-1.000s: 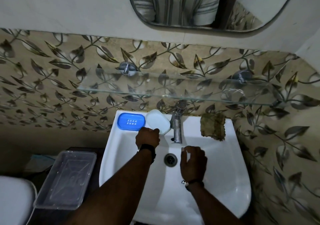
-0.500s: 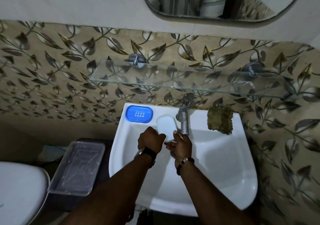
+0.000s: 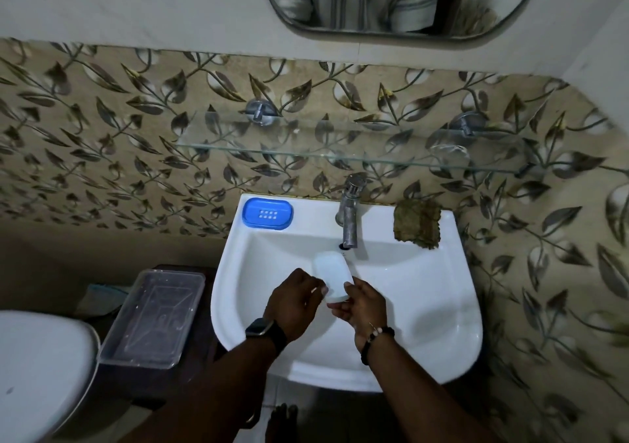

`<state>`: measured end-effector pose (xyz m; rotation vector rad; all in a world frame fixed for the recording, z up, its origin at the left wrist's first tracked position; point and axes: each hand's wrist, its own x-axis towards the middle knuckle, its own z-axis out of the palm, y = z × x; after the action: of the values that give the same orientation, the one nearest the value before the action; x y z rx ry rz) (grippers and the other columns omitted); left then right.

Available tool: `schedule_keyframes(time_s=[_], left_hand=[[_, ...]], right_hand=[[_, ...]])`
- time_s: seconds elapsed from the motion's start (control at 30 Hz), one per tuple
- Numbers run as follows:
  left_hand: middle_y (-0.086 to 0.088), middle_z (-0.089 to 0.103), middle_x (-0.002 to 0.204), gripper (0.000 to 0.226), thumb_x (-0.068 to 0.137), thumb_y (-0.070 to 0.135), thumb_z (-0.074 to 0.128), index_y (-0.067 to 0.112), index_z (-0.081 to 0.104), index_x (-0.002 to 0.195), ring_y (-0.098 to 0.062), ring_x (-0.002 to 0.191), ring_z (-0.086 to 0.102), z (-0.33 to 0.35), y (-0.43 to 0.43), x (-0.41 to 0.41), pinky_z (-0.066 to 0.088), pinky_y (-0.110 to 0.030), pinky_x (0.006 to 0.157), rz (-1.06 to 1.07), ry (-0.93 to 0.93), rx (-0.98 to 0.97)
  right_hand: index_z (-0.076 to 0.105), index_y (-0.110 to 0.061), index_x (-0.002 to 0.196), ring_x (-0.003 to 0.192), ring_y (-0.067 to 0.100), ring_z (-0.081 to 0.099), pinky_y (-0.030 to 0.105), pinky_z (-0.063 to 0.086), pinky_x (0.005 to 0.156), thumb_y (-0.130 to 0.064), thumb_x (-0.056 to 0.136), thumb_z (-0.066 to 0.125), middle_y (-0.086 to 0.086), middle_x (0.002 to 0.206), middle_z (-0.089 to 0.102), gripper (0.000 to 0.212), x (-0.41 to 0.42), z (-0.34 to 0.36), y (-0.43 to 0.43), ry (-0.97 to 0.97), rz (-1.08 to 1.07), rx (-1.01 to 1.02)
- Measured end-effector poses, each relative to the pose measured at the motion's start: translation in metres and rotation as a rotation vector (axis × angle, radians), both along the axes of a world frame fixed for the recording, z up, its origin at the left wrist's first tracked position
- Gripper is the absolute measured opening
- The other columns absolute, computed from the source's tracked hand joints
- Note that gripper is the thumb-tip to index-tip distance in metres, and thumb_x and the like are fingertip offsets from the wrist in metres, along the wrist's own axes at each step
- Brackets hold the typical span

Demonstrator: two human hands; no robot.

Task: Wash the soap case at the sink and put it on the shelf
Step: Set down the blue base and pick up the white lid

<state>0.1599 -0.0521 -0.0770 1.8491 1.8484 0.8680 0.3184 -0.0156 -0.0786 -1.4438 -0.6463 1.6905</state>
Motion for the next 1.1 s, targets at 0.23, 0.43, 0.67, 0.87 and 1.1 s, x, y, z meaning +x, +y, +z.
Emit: schedule_keyframes(time_s=[0.23,0.43,0.67,0.87,1.1], left_hand=[[-0.001,0.059,0.113,0.018,0.095,0.031,0.067,0.019,0.074,0.107,-0.018,0.086,0.062,0.008,-0.021,0.016,0.052,-0.031,0.072,-0.132,0.029,0.08],[0.01,0.061,0.074,0.018,0.101,0.032,0.057,0.017,0.064,0.092,-0.01,0.069,0.057,0.018,-0.012,0.031,0.045,-0.027,0.067,-0.073,-0.275,-0.156],[0.004,0.062,0.071,0.022,0.103,0.03,0.053,0.016,0.064,0.091,-0.011,0.062,0.054,0.03,0.013,0.035,0.049,-0.027,0.06,0.08,-0.599,-0.283],[0.008,0.071,0.069,0.03,0.103,0.036,0.052,0.021,0.07,0.085,-0.002,0.058,0.062,0.049,0.033,0.038,0.046,-0.024,0.063,0.178,-0.722,-0.338],[0.007,0.07,0.064,0.04,0.102,0.042,0.052,0.02,0.068,0.073,0.0,0.052,0.059,0.057,0.037,0.039,0.045,-0.023,0.059,0.195,-0.678,-0.318]], right_hand=[[0.071,-0.027,0.104,0.055,0.03,0.07,0.03,0.057,0.05,-0.018,0.096,0.061,0.015,0.078,0.077,0.016,0.032,0.01,-0.009,-0.02,0.096,-0.025],[0.071,-0.011,0.099,0.047,0.028,0.061,0.026,0.047,0.046,-0.04,0.092,0.066,0.021,0.064,0.067,0.03,0.047,0.023,-0.002,-0.119,0.208,0.008],[0.066,-0.009,0.102,0.045,0.025,0.057,0.025,0.042,0.045,-0.057,0.089,0.064,0.019,0.065,0.068,0.05,0.06,0.042,0.011,-0.139,0.346,0.055],[0.071,-0.005,0.093,0.041,0.023,0.051,0.025,0.037,0.041,-0.067,0.065,0.076,0.017,0.063,0.066,0.069,0.061,0.058,0.019,-0.154,0.383,0.105],[0.072,0.004,0.096,0.039,0.022,0.051,0.023,0.036,0.041,-0.07,0.073,0.069,0.017,0.059,0.065,0.078,0.056,0.06,0.022,-0.183,0.364,0.059]])
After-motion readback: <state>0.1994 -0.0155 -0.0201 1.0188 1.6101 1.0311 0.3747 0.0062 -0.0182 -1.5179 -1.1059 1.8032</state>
